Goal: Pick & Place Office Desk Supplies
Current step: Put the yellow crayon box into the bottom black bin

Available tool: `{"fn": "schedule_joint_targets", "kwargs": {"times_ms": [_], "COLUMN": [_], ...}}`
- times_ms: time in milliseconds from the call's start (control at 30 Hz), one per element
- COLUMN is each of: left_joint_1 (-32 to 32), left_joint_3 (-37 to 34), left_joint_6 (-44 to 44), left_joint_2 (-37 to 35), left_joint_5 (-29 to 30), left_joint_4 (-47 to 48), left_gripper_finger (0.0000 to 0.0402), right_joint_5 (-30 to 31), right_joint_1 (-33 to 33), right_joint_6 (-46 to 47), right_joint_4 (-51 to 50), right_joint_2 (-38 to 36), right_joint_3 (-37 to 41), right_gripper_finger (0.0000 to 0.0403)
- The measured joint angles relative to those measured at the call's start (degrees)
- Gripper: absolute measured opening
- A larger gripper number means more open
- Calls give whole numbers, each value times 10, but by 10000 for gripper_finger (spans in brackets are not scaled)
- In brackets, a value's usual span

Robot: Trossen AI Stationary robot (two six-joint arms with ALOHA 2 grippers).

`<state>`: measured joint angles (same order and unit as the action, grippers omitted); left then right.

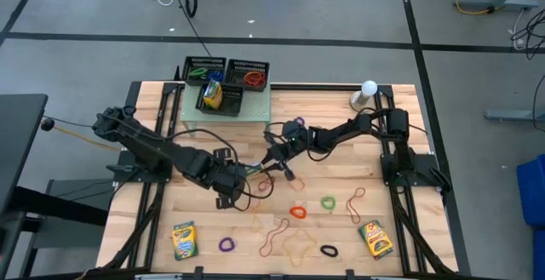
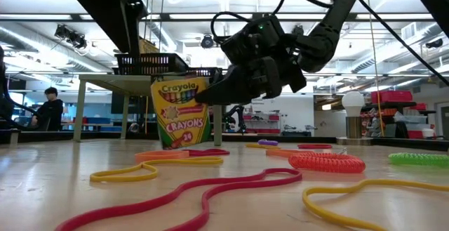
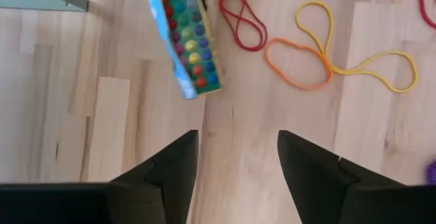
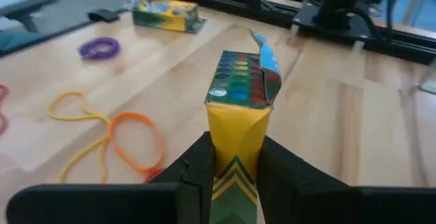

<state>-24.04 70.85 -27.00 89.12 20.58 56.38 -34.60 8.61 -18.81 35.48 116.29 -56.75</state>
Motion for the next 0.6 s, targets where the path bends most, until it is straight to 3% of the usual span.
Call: {"fn": "schedule_joint_targets", "kwargs": {"times_ms": [200,600], "left_joint_1": [1,1], "left_joint_3": [0,0], "left_joint_6": [9,11], "left_joint_2": [0,0], "left_joint_5": [5,14], "left_joint_4": [-6,-7], "left_gripper_finger": [206,206], "right_joint_5": [37,100], "right_joint_1": [-8,-8], "right_joint_6": [-6,-1], "right_joint_4": [-9,-22], "right_joint_2": [0,-3], "right_joint_3": [0,0], "right_gripper_finger": [104,199]}}
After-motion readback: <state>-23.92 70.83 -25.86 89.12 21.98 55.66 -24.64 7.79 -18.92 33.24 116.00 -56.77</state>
